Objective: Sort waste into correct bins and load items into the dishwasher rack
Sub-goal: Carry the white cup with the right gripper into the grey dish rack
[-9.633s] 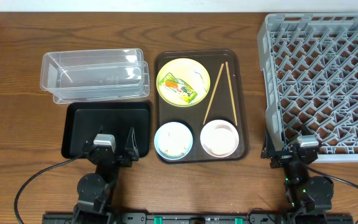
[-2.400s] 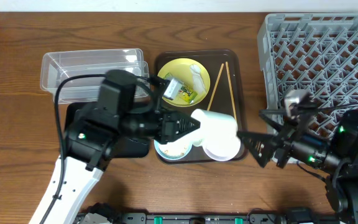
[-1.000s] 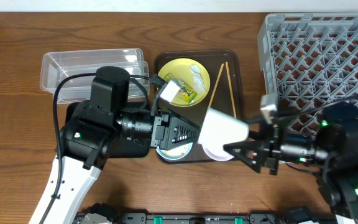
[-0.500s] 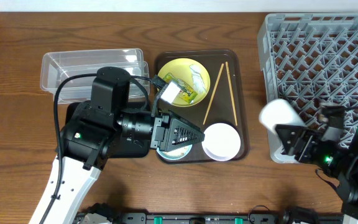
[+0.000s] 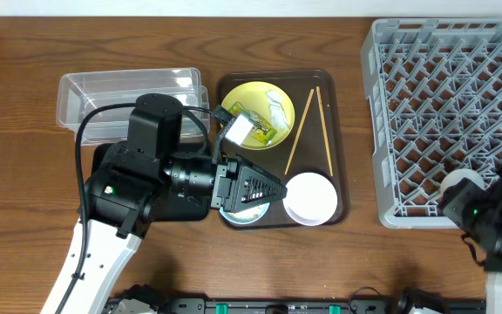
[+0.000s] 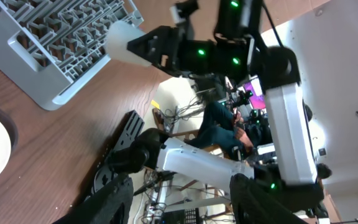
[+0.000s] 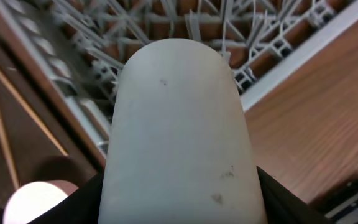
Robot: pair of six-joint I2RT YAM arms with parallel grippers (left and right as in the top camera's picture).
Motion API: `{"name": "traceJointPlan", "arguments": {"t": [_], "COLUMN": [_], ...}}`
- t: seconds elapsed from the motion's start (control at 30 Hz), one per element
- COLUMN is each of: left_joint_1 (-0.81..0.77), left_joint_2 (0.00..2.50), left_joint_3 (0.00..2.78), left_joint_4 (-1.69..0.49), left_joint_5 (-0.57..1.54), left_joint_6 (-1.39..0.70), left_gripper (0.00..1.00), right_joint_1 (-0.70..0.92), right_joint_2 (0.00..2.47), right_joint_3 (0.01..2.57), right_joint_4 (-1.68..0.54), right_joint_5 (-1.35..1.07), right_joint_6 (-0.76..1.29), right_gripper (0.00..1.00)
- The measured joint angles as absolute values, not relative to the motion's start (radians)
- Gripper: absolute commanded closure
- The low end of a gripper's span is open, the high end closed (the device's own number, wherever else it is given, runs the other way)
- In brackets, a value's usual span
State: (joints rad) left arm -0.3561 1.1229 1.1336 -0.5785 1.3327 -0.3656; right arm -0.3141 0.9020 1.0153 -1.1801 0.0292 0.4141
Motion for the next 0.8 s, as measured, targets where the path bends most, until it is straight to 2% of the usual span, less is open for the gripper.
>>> {"name": "traceJointPlan", "arguments": {"t": [0.33,0.73,0.8], "left_joint_1": [-0.356,-0.356,-0.356], "left_joint_2": [1.123,1.123,1.123], "left_joint_3": [1.134,1.134,1.134], "left_joint_4": [-0.579,-0.579,-0.579], "left_joint_5": [1.333,1.333,1.333], "left_joint_6": [-0.366,-0.366,-0.366], "left_gripper": [0.47,0.47,0.47], "right_joint_1": [-0.308,-0.249,-0.249], "right_joint_2": [1.137,1.283,1.286], "right_joint_3": [1.015,1.015,1.015], "right_joint_4": [-1.165,-1.155,-1.157], "right_joint_5": [-0.096,-0.120,-0.120], "right_joint_6": [0.370,0.352,0.352], "right_gripper": [0.49,0.47,0.39]}}
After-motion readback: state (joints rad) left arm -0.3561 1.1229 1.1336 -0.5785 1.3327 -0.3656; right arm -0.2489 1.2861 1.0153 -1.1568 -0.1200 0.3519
